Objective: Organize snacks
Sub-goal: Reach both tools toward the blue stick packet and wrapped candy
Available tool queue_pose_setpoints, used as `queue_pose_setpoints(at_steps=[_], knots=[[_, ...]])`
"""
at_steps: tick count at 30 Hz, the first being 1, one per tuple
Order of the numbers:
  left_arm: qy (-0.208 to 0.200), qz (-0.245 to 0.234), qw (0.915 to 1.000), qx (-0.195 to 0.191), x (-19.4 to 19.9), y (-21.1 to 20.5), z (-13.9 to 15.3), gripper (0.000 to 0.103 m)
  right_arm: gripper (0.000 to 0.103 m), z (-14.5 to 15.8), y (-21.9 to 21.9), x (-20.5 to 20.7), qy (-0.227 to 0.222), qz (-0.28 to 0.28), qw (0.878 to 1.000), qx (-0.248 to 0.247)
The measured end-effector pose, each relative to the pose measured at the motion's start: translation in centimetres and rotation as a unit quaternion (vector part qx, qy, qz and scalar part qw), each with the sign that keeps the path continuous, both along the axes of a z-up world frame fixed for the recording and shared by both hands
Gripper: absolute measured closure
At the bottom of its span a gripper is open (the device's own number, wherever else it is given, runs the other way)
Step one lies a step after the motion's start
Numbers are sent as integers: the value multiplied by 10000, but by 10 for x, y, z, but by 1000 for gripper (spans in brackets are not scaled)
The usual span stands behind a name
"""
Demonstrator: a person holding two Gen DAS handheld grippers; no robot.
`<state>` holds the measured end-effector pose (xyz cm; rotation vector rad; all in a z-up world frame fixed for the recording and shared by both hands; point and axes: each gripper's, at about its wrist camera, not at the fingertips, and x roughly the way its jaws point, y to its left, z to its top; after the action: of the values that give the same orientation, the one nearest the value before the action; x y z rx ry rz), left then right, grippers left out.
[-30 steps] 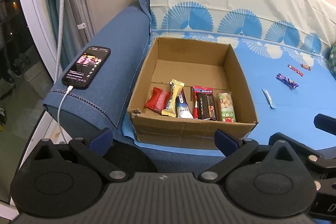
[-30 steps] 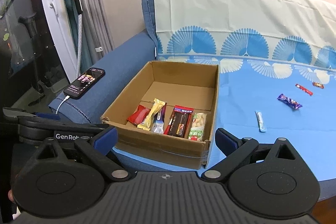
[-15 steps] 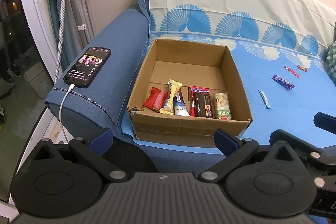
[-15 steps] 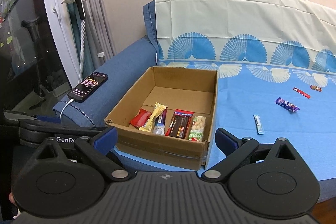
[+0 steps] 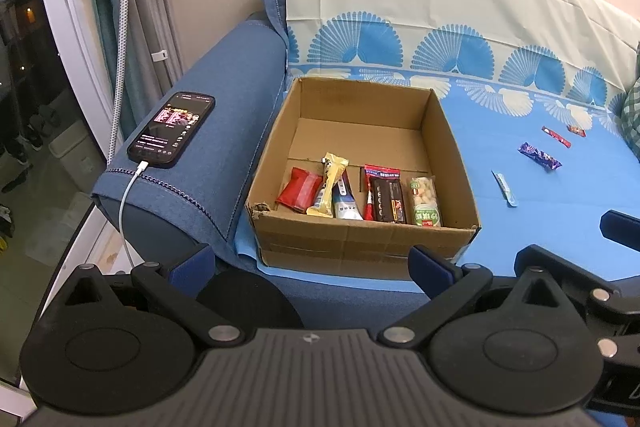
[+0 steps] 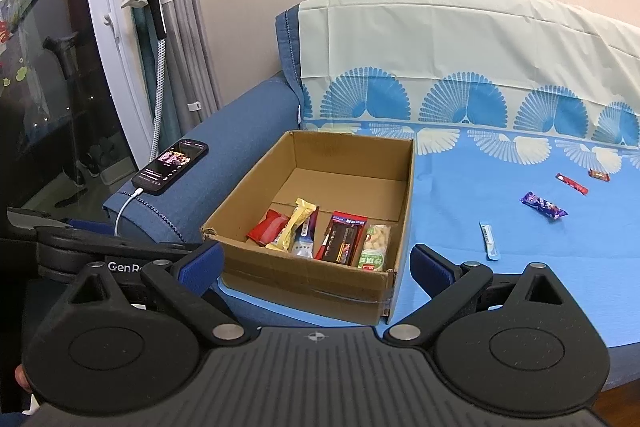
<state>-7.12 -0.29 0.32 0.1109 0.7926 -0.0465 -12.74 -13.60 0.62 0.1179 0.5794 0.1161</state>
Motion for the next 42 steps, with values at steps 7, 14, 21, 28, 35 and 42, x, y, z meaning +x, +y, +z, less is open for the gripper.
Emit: queue_pose_setpoints(at_steps=[7, 14, 21, 28, 35, 42], knots=[[55, -29, 9999, 94, 4, -3, -1, 0, 4, -3, -2, 3, 57, -11, 10000, 70], [173, -107, 9994, 275, 10, -11, -7, 0, 4, -9, -10, 10, 150, -42, 9996, 216], [396, -248, 9980, 436, 25, -29, -15, 0, 4, -21, -31, 20, 264, -170, 9985, 446], [550, -569, 9955, 521, 55, -74, -13, 0, 4, -33, -88, 25, 252, -778, 9945, 649], [918, -1111, 9884, 482, 96, -155, -26, 0, 4, -60, -180, 25, 405, -1878, 9779, 829], [1401, -1457, 9774, 614, 151, -242, -63, 0, 4, -91, -271, 37, 575, -2672, 9590, 751]])
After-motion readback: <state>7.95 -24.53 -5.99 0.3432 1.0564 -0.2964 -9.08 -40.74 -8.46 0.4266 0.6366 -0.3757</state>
